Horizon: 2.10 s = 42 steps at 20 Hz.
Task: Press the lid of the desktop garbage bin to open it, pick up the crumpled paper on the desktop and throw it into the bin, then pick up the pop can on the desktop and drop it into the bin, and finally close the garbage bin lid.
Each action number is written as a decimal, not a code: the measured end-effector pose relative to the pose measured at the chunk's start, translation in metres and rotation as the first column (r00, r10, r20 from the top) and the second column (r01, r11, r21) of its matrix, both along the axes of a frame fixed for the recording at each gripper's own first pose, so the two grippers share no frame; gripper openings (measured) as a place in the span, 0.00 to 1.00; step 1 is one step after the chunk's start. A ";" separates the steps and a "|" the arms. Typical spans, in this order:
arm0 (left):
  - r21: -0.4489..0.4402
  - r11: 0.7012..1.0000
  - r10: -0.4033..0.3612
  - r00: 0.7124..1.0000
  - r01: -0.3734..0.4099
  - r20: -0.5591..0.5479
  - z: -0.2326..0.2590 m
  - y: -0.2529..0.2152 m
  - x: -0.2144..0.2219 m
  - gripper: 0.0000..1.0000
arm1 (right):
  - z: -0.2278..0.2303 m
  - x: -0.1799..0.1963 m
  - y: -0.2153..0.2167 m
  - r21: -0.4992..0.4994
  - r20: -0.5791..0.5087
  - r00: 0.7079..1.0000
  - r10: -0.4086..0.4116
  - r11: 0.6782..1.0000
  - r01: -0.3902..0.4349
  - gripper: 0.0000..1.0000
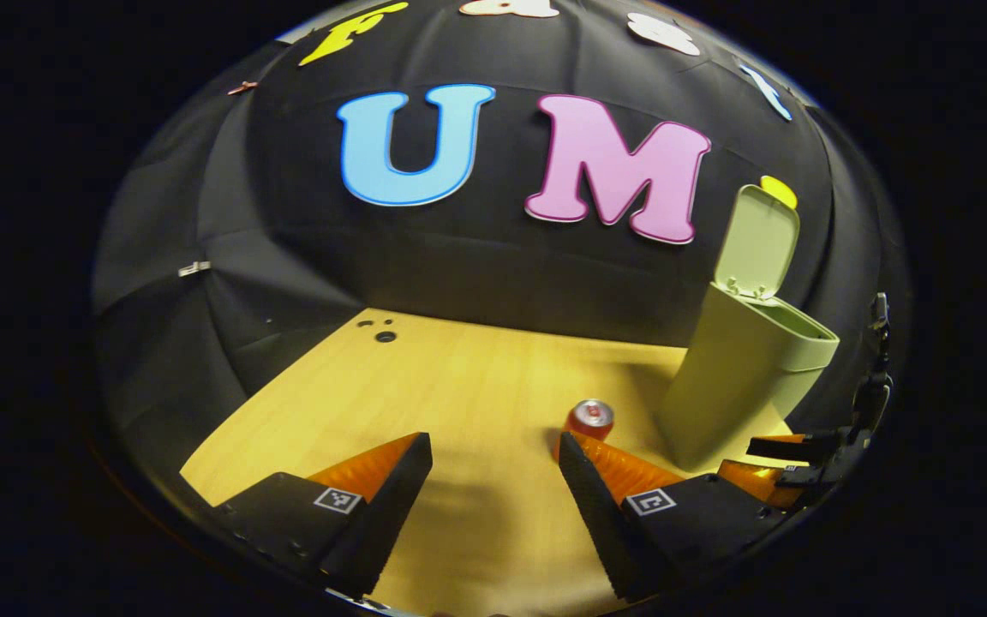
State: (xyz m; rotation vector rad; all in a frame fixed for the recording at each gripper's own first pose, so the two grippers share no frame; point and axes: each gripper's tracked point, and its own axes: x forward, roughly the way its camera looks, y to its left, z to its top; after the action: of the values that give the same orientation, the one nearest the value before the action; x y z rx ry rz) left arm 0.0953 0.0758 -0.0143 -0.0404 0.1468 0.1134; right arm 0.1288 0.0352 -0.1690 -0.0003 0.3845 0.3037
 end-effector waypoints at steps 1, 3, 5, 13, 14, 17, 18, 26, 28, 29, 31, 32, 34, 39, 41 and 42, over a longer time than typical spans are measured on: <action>-0.002 1.000 0.023 1.000 -0.023 -0.007 -0.004 0.008 -0.006 0.96 | -0.004 0.006 0.008 -0.008 0.006 1.000 0.017 1.000 -0.017 0.99; -0.010 0.998 0.067 0.998 -0.067 -0.019 -0.010 0.024 -0.016 0.96 | -0.010 0.020 0.022 -0.037 0.017 0.999 0.045 0.998 -0.044 0.99; -0.021 0.995 0.095 0.995 -0.096 -0.028 -0.013 0.037 -0.022 0.96 | -0.016 0.031 0.033 -0.058 0.023 0.998 0.062 0.996 -0.061 0.99; -0.091 0.973 0.207 0.977 -0.211 -0.054 -0.021 0.073 -0.036 0.96 | -0.035 0.074 0.070 -0.107 0.029 0.992 0.122 0.987 -0.119 0.99; -0.095 0.970 0.219 0.974 -0.224 -0.059 -0.021 0.076 -0.038 0.96 | -0.040 0.079 0.073 -0.111 0.024 0.991 0.129 0.986 -0.125 0.99; -0.111 0.959 0.253 0.964 -0.261 -0.076 -0.026 0.083 -0.042 0.96 | -0.051 0.094 0.083 -0.116 0.007 0.990 0.140 0.984 -0.138 0.99; -0.119 0.955 0.262 0.962 -0.270 -0.081 -0.027 0.084 -0.044 0.96 | -0.054 0.099 0.085 -0.119 0.003 0.989 0.145 0.982 -0.144 0.99; -0.157 0.933 0.307 0.945 -0.322 -0.114 -0.036 0.084 -0.047 0.96 | -0.076 0.128 0.105 -0.178 0.008 0.980 0.201 0.964 -0.196 0.99; -0.161 0.933 0.305 0.944 -0.323 -0.125 -0.040 0.080 -0.045 0.96 | -0.078 0.135 0.108 -0.177 0.012 0.979 0.202 0.964 -0.197 0.99; -0.161 0.933 0.303 0.944 -0.322 -0.131 -0.042 0.078 -0.044 0.96 | -0.081 0.139 0.110 -0.179 0.014 0.980 0.197 0.965 -0.192 0.99; -0.161 0.934 0.299 0.945 -0.318 -0.136 -0.045 0.076 -0.042 0.96 | -0.083 0.147 0.113 -0.176 0.016 0.982 0.190 0.967 -0.184 0.99; -0.163 0.934 0.297 0.945 -0.317 -0.137 -0.045 0.076 -0.042 0.96 | -0.083 0.151 0.115 -0.176 0.018 0.982 0.186 0.968 -0.180 0.99; -0.168 0.935 0.293 0.946 -0.314 -0.138 -0.045 0.074 -0.041 0.96 | -0.084 0.156 0.116 -0.180 0.020 0.984 0.177 0.969 -0.171 0.99; -0.173 0.936 0.287 0.948 -0.308 -0.134 -0.043 0.072 -0.043 0.96 | -0.081 0.158 0.122 -0.186 0.029 0.984 0.177 0.968 -0.169 1.00; -0.171 0.936 0.286 0.949 -0.307 -0.134 -0.045 0.072 -0.046 0.96 | -0.080 0.157 0.124 -0.192 0.039 0.982 0.183 0.966 -0.172 0.96; -0.170 0.936 0.289 0.948 -0.310 -0.136 -0.046 0.072 -0.049 0.96 | -0.078 0.156 0.127 -0.193 0.039 0.982 0.187 0.965 -0.176 0.90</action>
State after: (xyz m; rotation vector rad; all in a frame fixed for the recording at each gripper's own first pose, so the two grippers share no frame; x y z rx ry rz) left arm 0.0461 0.1481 -0.0608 -0.2476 0.2598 0.4079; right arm 0.2848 0.1617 -0.2470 -0.2316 0.3560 0.4468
